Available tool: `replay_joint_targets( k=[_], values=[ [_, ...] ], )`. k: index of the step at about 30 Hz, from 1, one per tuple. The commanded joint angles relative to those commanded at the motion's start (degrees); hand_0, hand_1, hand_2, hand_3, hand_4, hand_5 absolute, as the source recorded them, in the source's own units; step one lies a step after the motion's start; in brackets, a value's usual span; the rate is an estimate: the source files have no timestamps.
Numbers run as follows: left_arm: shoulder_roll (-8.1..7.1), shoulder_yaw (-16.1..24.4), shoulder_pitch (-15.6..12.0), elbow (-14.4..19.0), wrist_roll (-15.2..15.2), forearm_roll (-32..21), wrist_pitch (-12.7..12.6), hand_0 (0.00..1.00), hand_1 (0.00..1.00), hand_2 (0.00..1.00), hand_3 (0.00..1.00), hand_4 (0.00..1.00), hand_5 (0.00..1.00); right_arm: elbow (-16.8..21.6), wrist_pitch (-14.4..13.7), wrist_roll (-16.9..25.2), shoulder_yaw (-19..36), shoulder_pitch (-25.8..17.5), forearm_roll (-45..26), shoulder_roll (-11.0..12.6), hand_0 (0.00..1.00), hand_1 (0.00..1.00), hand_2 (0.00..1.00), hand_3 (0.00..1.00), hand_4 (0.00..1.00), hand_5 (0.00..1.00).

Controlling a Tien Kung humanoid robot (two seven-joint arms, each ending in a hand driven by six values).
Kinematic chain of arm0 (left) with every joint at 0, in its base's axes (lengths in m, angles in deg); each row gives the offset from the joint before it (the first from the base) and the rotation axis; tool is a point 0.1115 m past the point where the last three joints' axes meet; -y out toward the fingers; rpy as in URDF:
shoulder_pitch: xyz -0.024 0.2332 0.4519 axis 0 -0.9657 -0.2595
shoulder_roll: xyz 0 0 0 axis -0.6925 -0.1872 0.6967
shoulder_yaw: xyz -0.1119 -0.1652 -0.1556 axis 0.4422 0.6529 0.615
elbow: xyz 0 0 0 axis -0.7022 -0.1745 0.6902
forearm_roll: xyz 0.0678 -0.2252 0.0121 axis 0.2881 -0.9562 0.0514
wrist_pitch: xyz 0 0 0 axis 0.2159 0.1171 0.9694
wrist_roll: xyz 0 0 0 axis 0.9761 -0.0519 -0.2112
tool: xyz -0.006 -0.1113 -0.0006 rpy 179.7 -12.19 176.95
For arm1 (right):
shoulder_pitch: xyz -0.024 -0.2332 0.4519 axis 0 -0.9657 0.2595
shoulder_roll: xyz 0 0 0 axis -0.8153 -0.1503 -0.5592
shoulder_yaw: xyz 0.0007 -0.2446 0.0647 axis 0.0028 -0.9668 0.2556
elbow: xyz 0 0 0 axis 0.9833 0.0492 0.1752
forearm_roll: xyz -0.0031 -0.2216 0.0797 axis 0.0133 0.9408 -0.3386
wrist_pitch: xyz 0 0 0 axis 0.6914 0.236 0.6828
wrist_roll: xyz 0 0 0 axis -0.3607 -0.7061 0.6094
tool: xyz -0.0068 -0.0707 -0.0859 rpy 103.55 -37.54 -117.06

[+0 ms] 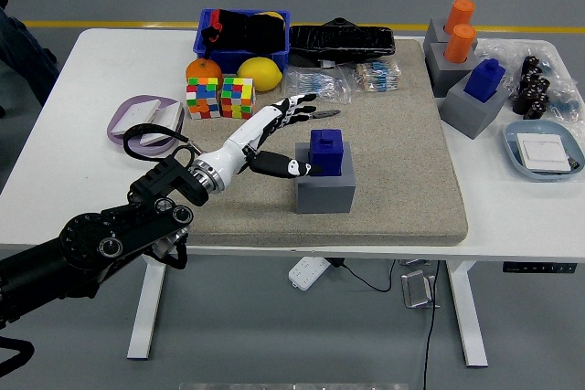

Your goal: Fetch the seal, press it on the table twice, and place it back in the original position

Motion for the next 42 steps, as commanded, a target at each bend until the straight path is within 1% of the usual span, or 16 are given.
replay_joint_targets(
  k=[3,4,9,10,12,15,16,20,21,22,33,34,39,40,42],
  values=[
    [0.69,-0.4,0.2,-0.1,-0.1,0.4,-0.6,0.931,0.905,0.900,0.961,0.973,0.002,0.0,0.0,0.0,0.0,0.0,0.0,0.1,0.900,0.764,0.766,0.769,0.860,0.569],
    [0.92,-0.5,0.2,-0.1,-0.2,0.5,-0.7,0.925,0.880,0.870,0.956,0.933,0.002,0.0,0.0,0.0,0.0,0.0,0.0,0.1,0.901,0.763,0.766,0.769,0.860,0.567],
    [1.92,-0.3,0.3,-0.6,0.0,0.5,-1.5,0.925,0.880,0.870,0.956,0.933,0.002,0.0,0.0,0.0,-0.1,0.0,0.0,0.1,0.901,0.763,0.766,0.769,0.860,0.567],
    [2.04,-0.3,0.3,-0.7,0.1,0.5,-1.6,0.911,0.846,0.844,0.950,0.916,0.002,0.0,0.0,0.0,-0.1,0.0,0.0,0.1,0.901,0.764,0.766,0.769,0.860,0.568],
    [2.25,-0.4,0.3,-0.9,0.1,0.6,-1.8,0.911,0.846,0.844,0.950,0.916,0.002,0.0,0.0,0.0,-0.2,0.0,-0.1,0.1,0.901,0.764,0.766,0.769,0.860,0.568],
    [2.42,-0.5,0.5,-1.2,0.2,0.4,-2.2,0.911,0.846,0.844,0.950,0.916,0.002,0.0,0.0,0.0,-0.2,0.0,-0.1,0.1,0.901,0.764,0.766,0.769,0.860,0.568],
    [2.51,-0.5,0.6,-1.4,0.3,0.3,-2.5,0.894,0.817,0.811,0.937,0.885,0.002,0.0,0.0,0.0,-0.3,0.0,-0.1,0.2,0.901,0.764,0.766,0.769,0.860,0.568],
    [2.80,-0.6,0.7,-1.9,0.5,0.0,-2.9,0.894,0.817,0.811,0.937,0.885,0.002,0.0,0.0,0.0,-0.2,0.0,-0.1,0.2,0.901,0.764,0.766,0.769,0.860,0.568],
    [2.86,-0.7,0.7,-2.0,0.5,-0.1,-3.0,0.894,0.817,0.811,0.937,0.885,0.002,0.0,0.0,0.0,-0.2,0.0,0.0,0.2,0.901,0.764,0.766,0.769,0.860,0.568],
    [2.92,-0.7,0.7,-2.2,0.5,-0.1,-3.0,0.883,0.793,0.787,0.931,0.866,0.002,0.0,0.0,0.0,-0.2,0.0,-0.1,0.2,0.901,0.764,0.766,0.769,0.860,0.567],
    [3.54,-1.9,0.4,-3.5,0.3,-0.8,-2.8,0.878,0.785,0.785,0.933,0.861,0.002,0.0,0.0,0.0,-0.3,-0.1,-0.1,0.1,0.901,0.764,0.766,0.769,0.862,0.566],
    [3.57,-2.0,0.3,-3.6,0.3,-0.9,-2.8,0.877,0.775,0.780,0.932,0.838,0.002,0.0,0.0,0.0,-0.3,-0.1,-0.1,0.1,0.901,0.763,0.765,0.769,0.862,0.565],
    [3.75,-2.2,0.2,-3.6,0.4,-1.1,-2.8,0.877,0.775,0.780,0.932,0.838,0.002,0.0,0.0,0.0,-0.2,-0.1,0.0,0.1,0.901,0.763,0.765,0.769,0.862,0.565],
    [3.76,-2.2,0.1,-3.6,0.5,-1.2,-2.9,0.868,0.739,0.759,0.920,0.831,0.002,0.0,0.0,0.0,-0.2,-0.1,0.0,0.1,0.901,0.764,0.766,0.769,0.862,0.565],
    [3.79,-2.2,0.1,-3.5,0.6,-1.4,-3.0,0.868,0.739,0.759,0.920,0.831,0.002,0.0,0.0,0.0,-0.1,-0.1,0.0,0.1,0.901,0.764,0.766,0.769,0.862,0.565]
  ],
)
